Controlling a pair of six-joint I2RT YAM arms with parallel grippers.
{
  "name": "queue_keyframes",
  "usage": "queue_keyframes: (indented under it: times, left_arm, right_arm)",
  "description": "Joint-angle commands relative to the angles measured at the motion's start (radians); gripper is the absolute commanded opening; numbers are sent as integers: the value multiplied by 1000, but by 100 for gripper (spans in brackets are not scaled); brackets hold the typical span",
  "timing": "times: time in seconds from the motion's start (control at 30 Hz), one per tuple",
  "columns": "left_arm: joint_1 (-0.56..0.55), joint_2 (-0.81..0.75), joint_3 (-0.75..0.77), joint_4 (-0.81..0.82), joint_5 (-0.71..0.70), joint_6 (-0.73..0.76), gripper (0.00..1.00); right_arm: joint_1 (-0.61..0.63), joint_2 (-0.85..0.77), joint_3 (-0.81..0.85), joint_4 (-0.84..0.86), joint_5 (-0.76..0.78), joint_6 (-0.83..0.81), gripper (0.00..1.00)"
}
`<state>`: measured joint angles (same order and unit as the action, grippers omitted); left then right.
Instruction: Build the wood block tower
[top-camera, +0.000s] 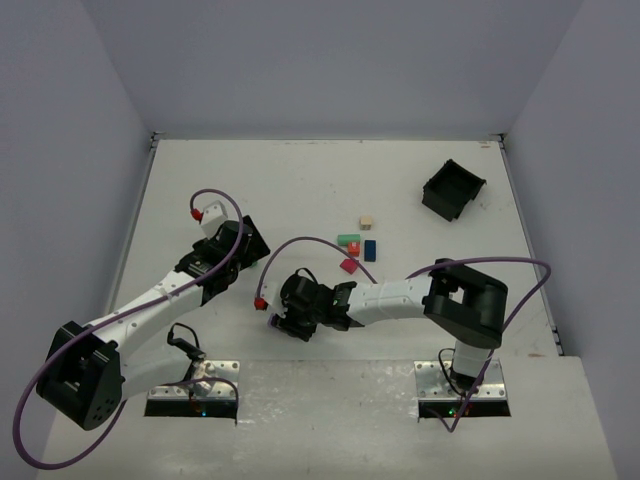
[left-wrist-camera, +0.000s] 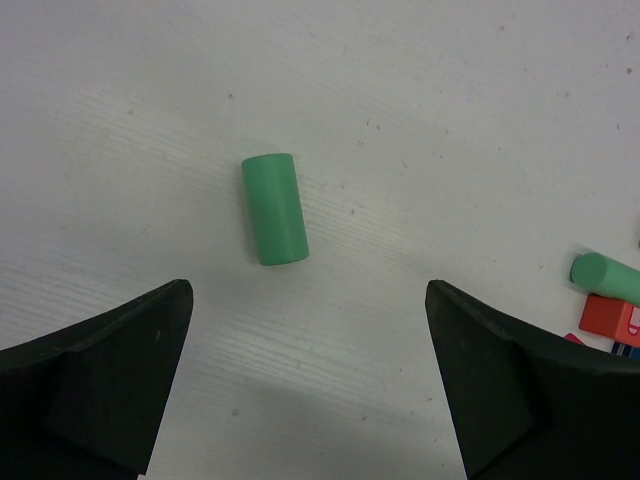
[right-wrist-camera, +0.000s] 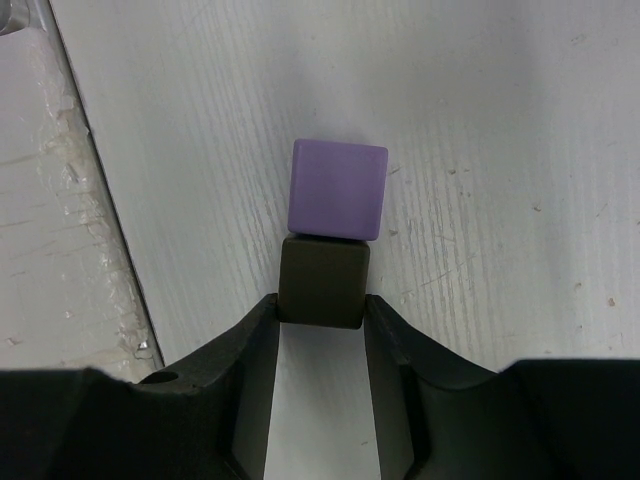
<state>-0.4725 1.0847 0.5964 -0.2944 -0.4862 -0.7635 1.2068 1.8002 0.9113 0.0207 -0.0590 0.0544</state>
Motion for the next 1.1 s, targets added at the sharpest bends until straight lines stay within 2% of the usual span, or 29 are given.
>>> queue_keyframes:
  times: [0.0,0.2,0.47,0.73,0.97,1.07]
  left_arm:
    - [-8,-3,9,42,1,8,100]
    - [-9,-2,10,43,3,9,100]
    - [-9,-2,9,43,5,9,100]
    - [-9,0,10,44,8,10,100]
    - [-9,0,9,46,11,12,100]
    - [-9,-2,11,46,12,15,100]
  right_arm:
    - [2,6,40,20,10,6,40]
    - [2,10,44,24,13,2,36]
    - [2,13,51,18,11,-1,36]
    - [3,10,49,16,16,1,44]
    - [2,-7,51,21,30,-6,66]
    - [2,-41,44,22,56,-10,86]
